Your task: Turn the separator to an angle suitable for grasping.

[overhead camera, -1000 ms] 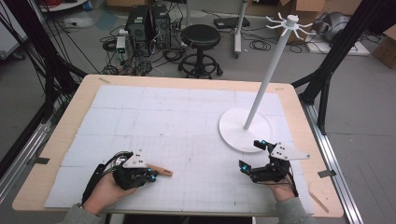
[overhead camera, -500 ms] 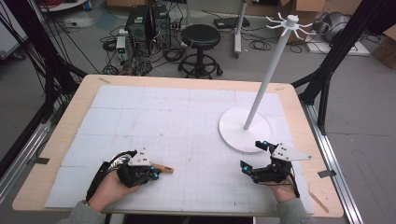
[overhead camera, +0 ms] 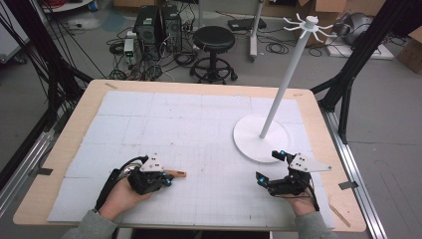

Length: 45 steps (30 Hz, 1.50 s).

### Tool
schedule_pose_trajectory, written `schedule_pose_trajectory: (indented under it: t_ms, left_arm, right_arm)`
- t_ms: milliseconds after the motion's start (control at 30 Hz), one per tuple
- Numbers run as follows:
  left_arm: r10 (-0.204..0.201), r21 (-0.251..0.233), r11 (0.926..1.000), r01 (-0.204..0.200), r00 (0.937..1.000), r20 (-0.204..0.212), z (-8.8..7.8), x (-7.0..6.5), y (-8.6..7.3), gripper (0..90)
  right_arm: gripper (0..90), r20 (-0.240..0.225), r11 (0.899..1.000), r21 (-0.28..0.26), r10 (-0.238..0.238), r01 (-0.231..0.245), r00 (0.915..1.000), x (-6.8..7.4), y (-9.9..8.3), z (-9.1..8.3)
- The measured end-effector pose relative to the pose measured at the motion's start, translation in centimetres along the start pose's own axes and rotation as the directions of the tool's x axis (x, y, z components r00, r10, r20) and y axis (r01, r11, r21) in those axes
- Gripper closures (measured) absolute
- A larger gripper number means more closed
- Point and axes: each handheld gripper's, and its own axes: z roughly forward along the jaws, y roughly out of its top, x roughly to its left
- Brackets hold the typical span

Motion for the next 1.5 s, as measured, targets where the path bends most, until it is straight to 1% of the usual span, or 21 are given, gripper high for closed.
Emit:
schedule_pose_trajectory:
  t_ms: [133, 200, 300, 333, 400, 533, 667, 733, 800, 867, 933, 1000, 1100, 1200, 1333, 1400, 1433, 1500]
  left_arm:
    - [-0.009, -0.001, 1.0000, 0.009, 0.9999, -0.006, 0.2, 0.4, 0.2, 89.8]
    - [0.002, -0.003, 1.0000, -0.002, 0.9995, -0.031, 0.4, 0.6, 0.3, 89.8]
    - [-0.013, -0.005, 0.9999, 0.012, 0.9994, -0.031, 0.5, 0.8, 0.4, 89.8]
    - [-0.009, -0.006, 0.9999, 0.008, 0.9993, -0.035, 0.5, 0.9, 0.5, 89.8]
    - [-0.014, -0.004, 0.9999, 0.014, 0.9993, -0.035, 0.6, 1.1, 0.6, 89.8]
    - [-0.019, -0.009, 0.9998, 0.018, 0.9987, -0.048, 0.8, 1.2, 0.7, 89.8]
    - [-0.024, -0.008, 0.9997, 0.023, 0.9975, -0.066, 1.0, 1.5, 0.9, 89.8]
    - [-0.024, -0.009, 0.9997, 0.023, 0.9950, -0.097, 1.0, 1.5, 0.9, 89.8]
    - [-0.026, -0.013, 0.9996, 0.025, 0.9948, -0.098, 1.1, 1.6, 1.0, 89.8]
    - [-0.027, -0.017, 0.9995, 0.025, 0.9938, -0.108, 1.2, 1.8, 1.0, 89.8]
    - [-0.038, -0.021, 0.9992, 0.036, 0.9931, -0.111, 1.3, 1.9, 1.1, 89.8]
    - [-0.038, -0.026, 0.9990, 0.035, 0.9921, -0.120, 1.4, 2.0, 1.1, 89.7]
    - [-0.040, -0.034, 0.9988, 0.036, 0.9907, -0.130, 1.6, 2.1, 1.2, 89.8]
    - [-0.035, -0.036, 0.9989, 0.030, 0.9908, -0.131, 1.7, 2.1, 1.2, 89.8]
    - [-0.042, -0.035, 0.9987, 0.038, 0.9909, -0.128, 1.4, 2.1, 1.2, 89.7]
    - [-0.037, -0.055, 0.9980, 0.031, 0.9924, -0.118, 0.9, 2.1, 1.2, 89.8]
    - [-0.041, -0.076, 0.9966, 0.032, 0.9931, -0.110, 0.6, 2.1, 1.3, 89.8]
    - [-0.043, -0.100, 0.9944, 0.033, 0.9939, -0.102, 0.0, 2.1, 1.3, 89.7]
  right_arm:
    - [1.0, 0.002, 1.000, 0.000, 0.001, -0.001, 1.0000, 0.0, 0.0, 0.0]
    - [1.0, 0.002, 1.000, 0.002, 0.002, -0.002, 1.0000, 0.1, 0.0, 0.0]
    - [1.0, -0.001, 1.000, 0.004, 0.005, -0.005, 1.0000, 0.1, 0.0, 0.0]
    - [1.0, 0.000, 1.000, 0.003, 0.001, -0.001, 1.0000, 0.1, 0.0, 0.0]
    - [1.0, 0.001, 1.000, 0.004, 0.004, -0.004, 1.0000, 0.1, 0.0, 0.0]
    - [1.0, 0.001, 1.000, 0.006, 0.001, -0.001, 1.0000, 0.1, 0.0, 0.1]
    - [1.0, 0.002, 1.000, 0.006, -0.001, 0.001, 1.0000, 0.1, 0.0, 0.1]
    - [1.0, 0.002, 1.000, 0.006, 0.001, -0.001, 1.0000, 0.1, 0.0, 0.1]
    - [1.0, 0.001, 1.000, 0.006, -0.001, 0.001, 1.0000, 0.1, 0.0, 0.1]
    - [1.0, 0.002, 1.000, 0.008, -0.002, 0.002, 1.0000, 0.1, 0.0, 0.1]
    - [1.0, 0.002, 1.000, 0.007, -0.002, 0.002, 1.0000, 0.1, 0.0, 0.1]
    - [1.0, -0.001, 1.000, 0.011, 0.005, -0.005, 1.0000, 0.1, 0.0, 0.1]
    - [1.0, -0.001, 1.000, 0.012, 0.002, -0.002, 1.0000, 0.1, 0.0, 0.1]
    - [1.0, -0.002, 1.000, 0.011, 0.000, 0.000, 1.0000, 0.1, 0.0, 0.1]
    - [1.0, 0.001, 1.000, 0.007, -0.001, 0.001, 1.0000, 0.1, 0.0, 0.1]
    - [1.0, -0.001, 1.000, 0.006, 0.007, -0.007, 1.0000, 0.0, 0.0, 0.0]
    - [1.0, -0.001, 1.000, 0.006, 0.007, -0.007, 1.0000, 0.0, 0.0, 0.0]
    - [1.0, 0.001, 1.000, 0.004, 0.004, -0.004, 1.0000, -0.1, 0.0, 0.0]
